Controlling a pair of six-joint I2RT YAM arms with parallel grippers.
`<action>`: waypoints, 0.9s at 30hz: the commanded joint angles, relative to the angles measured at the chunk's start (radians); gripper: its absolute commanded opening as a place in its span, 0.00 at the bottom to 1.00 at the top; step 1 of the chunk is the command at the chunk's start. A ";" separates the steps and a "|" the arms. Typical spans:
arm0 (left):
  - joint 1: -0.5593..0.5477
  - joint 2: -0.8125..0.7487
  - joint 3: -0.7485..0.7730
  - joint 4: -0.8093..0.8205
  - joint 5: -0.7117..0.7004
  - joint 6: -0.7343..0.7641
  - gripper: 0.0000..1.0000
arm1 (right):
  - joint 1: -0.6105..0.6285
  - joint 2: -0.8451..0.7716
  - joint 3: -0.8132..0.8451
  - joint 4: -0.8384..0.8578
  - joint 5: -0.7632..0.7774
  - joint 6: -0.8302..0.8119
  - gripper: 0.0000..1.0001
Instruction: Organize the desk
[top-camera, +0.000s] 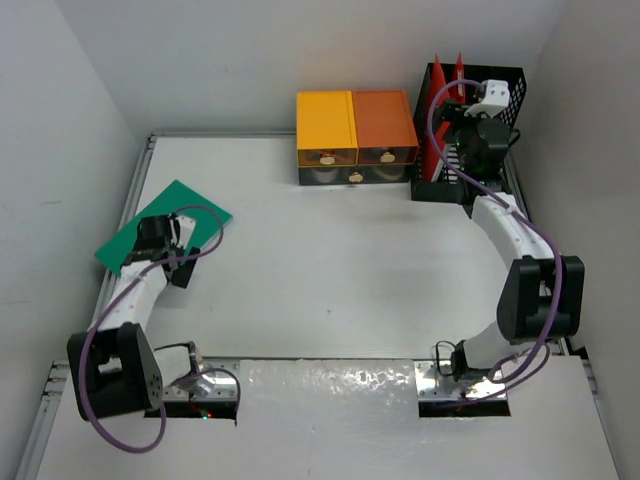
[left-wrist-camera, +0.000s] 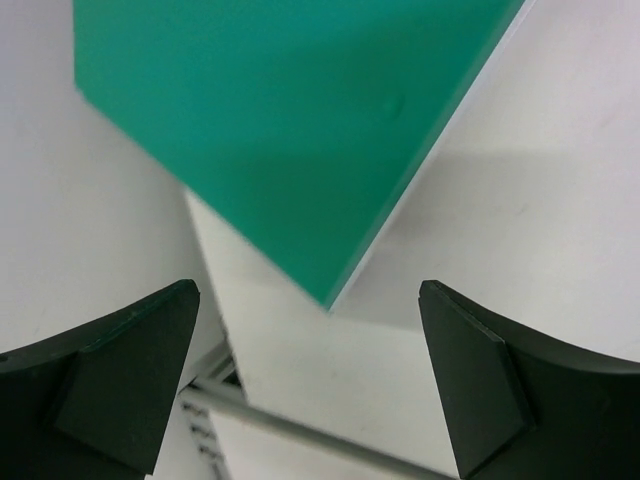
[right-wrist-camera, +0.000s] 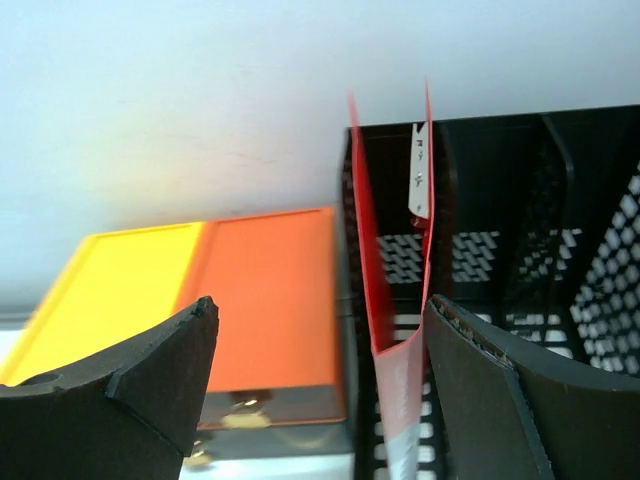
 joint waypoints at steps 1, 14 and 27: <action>0.037 -0.096 -0.068 0.011 -0.095 0.102 0.90 | 0.024 -0.071 -0.028 -0.001 -0.056 0.053 0.80; 0.298 -0.137 -0.154 0.130 -0.057 0.294 0.82 | 0.116 -0.140 -0.071 -0.031 -0.137 0.010 0.80; 0.344 -0.157 -0.324 0.373 0.137 0.549 0.85 | 0.133 -0.166 -0.103 -0.036 -0.136 -0.004 0.80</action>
